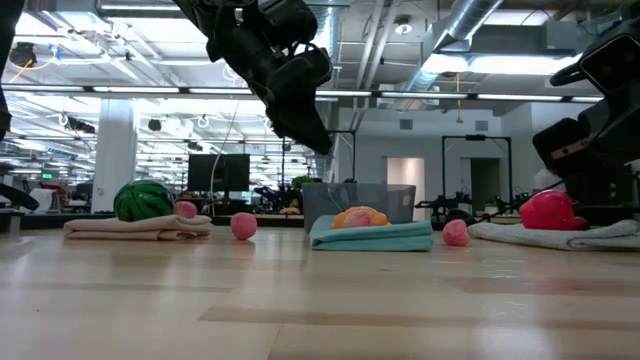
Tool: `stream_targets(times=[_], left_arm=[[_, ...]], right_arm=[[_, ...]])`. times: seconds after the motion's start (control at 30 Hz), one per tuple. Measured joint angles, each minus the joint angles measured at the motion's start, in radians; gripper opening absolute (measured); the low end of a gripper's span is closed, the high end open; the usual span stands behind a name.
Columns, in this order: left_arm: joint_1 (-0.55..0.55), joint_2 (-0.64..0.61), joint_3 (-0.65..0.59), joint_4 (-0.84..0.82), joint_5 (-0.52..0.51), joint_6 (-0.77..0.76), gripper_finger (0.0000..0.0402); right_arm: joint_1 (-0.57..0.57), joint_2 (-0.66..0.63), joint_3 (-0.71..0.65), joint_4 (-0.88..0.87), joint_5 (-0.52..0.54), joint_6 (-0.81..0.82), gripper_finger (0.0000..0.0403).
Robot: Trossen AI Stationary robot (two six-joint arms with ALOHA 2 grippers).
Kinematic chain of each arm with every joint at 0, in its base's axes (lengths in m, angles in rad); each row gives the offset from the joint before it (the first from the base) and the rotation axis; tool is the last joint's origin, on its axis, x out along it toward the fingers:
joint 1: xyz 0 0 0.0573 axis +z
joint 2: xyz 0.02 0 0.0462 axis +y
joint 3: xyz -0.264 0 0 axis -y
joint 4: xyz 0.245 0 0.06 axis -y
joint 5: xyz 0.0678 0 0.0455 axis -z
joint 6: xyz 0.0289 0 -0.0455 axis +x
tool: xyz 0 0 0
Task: Pick and placing Produce into tupperware
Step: Put the red strawberry into the gray bin
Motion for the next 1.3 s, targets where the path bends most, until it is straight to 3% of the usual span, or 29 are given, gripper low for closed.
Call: stream_targets(times=[0.3,1.3], left_arm=[[-0.014,0.087,-0.001,-0.007,-0.022,0.031,0.0142],[-0.012,0.144,-0.003,0.038,-0.113,0.079,0.0141]], right_arm=[[0.000,0.000,0.000,-0.008,0.000,0.000,0.0049],[0.000,0.000,0.000,-0.003,0.000,0.000,0.0049]])
